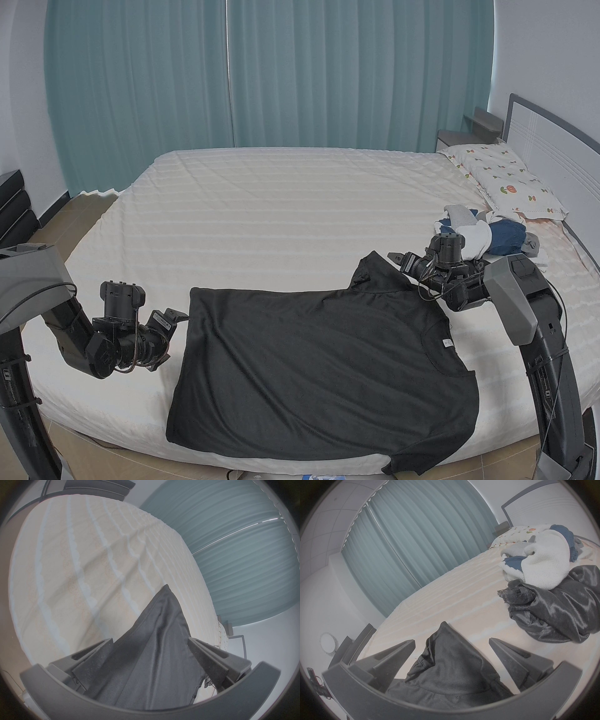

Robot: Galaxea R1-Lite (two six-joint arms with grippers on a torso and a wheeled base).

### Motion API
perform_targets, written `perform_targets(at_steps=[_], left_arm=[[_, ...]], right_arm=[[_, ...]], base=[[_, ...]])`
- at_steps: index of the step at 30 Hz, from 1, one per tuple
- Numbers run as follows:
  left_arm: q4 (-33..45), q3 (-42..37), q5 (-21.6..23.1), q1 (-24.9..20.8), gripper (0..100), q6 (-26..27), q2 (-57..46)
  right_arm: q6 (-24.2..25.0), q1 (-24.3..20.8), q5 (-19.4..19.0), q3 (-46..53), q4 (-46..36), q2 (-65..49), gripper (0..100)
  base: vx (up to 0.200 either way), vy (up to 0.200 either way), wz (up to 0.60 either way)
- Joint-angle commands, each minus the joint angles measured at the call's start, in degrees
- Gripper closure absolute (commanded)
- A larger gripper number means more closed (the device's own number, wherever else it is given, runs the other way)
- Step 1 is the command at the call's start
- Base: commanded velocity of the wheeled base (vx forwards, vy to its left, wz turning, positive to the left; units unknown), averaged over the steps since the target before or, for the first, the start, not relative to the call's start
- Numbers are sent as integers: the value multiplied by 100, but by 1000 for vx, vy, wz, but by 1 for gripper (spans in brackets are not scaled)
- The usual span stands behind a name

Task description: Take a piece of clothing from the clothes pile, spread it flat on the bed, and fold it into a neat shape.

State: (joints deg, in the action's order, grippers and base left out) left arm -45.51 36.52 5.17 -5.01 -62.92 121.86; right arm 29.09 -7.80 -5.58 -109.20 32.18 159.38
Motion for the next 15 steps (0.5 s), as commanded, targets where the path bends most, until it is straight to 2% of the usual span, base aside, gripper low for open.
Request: perform_targets(at_steps=[1, 15], left_arm=[[-2, -22, 2, 0, 0, 7, 40], [-2, -31, 10, -9, 0, 16, 57]], right_arm=[[-17, 16, -4, 31, -19, -3, 0], [-26, -20, -4, -391, -318, 462, 0]], base=[[0, 0, 0], [0, 0, 0]])
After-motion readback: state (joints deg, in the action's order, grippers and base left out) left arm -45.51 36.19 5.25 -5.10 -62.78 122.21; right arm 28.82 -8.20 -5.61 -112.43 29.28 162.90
